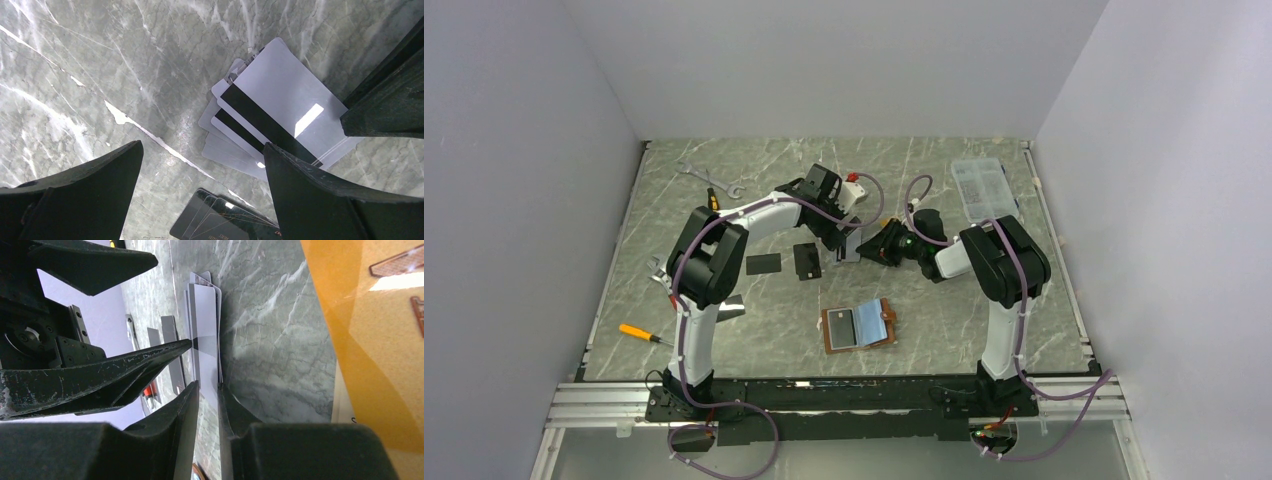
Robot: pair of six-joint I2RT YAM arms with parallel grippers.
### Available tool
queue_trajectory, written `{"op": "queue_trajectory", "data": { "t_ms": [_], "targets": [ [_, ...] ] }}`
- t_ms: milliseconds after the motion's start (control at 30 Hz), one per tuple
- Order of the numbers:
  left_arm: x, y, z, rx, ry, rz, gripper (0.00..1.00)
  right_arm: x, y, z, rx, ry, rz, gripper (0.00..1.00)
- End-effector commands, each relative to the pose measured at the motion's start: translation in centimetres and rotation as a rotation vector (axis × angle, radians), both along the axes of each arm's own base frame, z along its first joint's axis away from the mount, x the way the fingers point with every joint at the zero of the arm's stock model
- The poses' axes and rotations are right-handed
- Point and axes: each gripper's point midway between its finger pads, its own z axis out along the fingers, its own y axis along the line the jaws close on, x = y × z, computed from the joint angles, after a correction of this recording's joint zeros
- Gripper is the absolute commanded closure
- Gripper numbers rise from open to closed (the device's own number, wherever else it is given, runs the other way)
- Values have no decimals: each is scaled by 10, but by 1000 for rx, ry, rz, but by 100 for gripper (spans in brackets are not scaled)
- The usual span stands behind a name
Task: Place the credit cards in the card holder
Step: Pick up the credit card from the center of the board.
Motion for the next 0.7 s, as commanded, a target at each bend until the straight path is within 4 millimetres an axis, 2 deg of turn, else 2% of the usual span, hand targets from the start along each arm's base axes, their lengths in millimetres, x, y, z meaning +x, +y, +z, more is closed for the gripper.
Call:
{"op": "queue_trajectory", "data": {
  "t_ms": [0, 367, 667],
  "targets": [
    [-5, -3, -9, 26, 11, -25, 3, 10, 5, 32, 46, -101, 9, 77],
    [-12, -1, -9, 23, 16, -41, 4, 13, -4, 34, -64, -130, 7, 78],
    [-12, -3, -5, 13, 15, -49, 4, 17, 4, 37, -10, -128, 24, 80]
  ]
}}
